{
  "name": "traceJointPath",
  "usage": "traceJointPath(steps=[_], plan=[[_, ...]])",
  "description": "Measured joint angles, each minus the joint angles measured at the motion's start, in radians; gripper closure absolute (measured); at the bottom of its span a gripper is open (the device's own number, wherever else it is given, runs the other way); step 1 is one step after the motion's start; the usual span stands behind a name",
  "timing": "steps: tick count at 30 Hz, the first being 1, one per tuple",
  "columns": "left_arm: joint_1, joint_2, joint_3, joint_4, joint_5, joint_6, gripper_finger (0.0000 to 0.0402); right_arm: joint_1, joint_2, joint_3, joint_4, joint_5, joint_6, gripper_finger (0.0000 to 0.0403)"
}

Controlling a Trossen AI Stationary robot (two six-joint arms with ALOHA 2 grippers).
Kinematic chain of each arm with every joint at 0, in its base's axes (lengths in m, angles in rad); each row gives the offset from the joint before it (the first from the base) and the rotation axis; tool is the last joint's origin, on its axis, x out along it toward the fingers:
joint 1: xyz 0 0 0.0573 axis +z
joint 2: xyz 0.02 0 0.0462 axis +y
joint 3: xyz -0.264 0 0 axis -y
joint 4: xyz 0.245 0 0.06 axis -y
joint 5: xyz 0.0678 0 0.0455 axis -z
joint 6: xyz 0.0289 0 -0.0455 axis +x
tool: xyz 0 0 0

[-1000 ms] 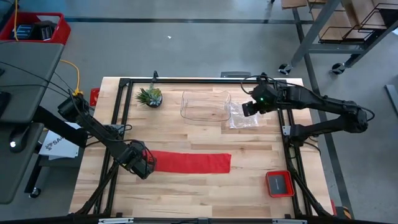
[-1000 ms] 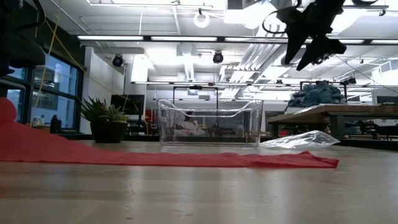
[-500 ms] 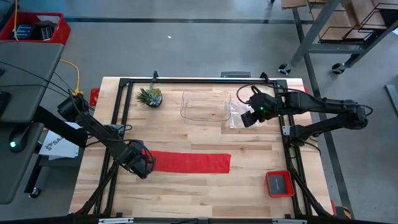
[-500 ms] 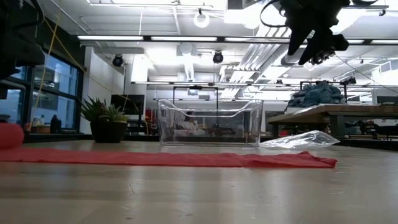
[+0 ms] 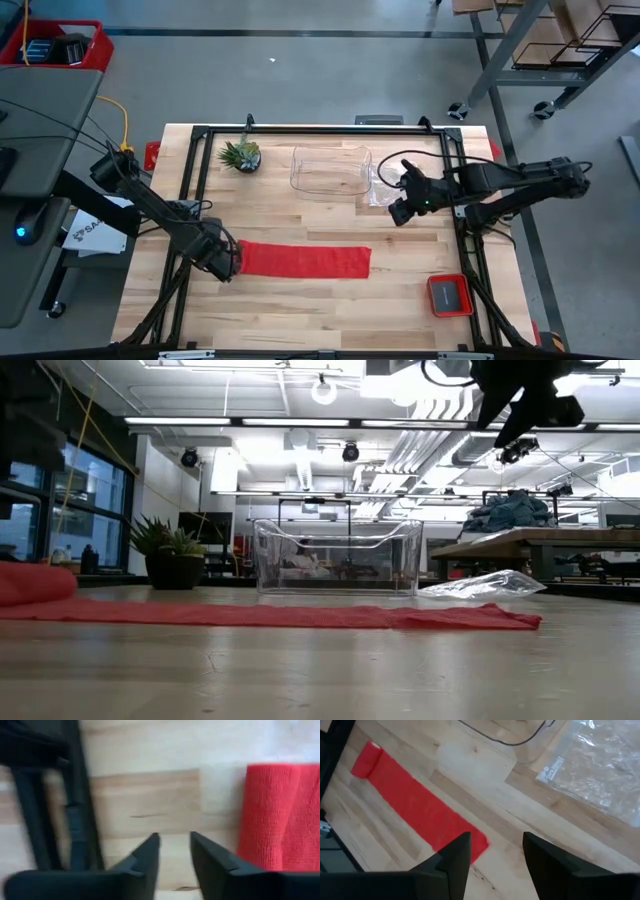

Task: Roll bandage
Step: Roll the red bandage

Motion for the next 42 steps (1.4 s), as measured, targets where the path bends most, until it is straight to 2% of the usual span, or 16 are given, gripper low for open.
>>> traceJointPath(steps=[2,3,11,14,17,18,24,30,36,42], plan=[[0.0,0.014,-0.026,0.073,0.001,-0.011,0.0373,0.016,0.0,0.0,0.0,0.01,0.025,0.0229],[0.0,0.024,-0.035,0.104,0.0,-0.023,0.0387,0.025,0.0,0.0,0.0,0.012,0.039,0.0229],[-0.002,0.071,-0.042,0.156,-0.023,-0.077,0.04,0.153,0.036,-0.001,0.022,0.073,0.188,0.0241],[-0.002,0.07,-0.042,0.14,-0.056,-0.107,0.0401,0.213,0.099,-0.001,0.049,0.075,0.23,0.0287],[-0.002,0.071,-0.045,0.129,-0.077,-0.117,0.0401,0.266,0.187,-0.002,0.085,0.074,0.276,0.0371],[0.0,0.072,-0.05,0.134,-0.08,-0.12,0.0401,0.283,0.218,-0.002,0.104,0.075,0.289,0.0386],[0.001,0.078,-0.081,0.203,-0.075,-0.146,0.0401,0.346,0.387,-0.002,0.3,0.011,0.338,0.04],[0.0,0.078,-0.083,0.202,-0.084,-0.147,0.0401,0.379,0.548,-0.002,0.47,-0.04,0.389,0.0402],[0.0,0.078,-0.083,0.208,-0.084,-0.146,0.0401,0.357,0.678,-0.002,0.508,-0.043,0.447,0.0402],[0.0,0.078,-0.083,0.212,-0.084,-0.146,0.0401,0.333,0.702,-0.002,0.508,-0.013,0.468,0.0403]])
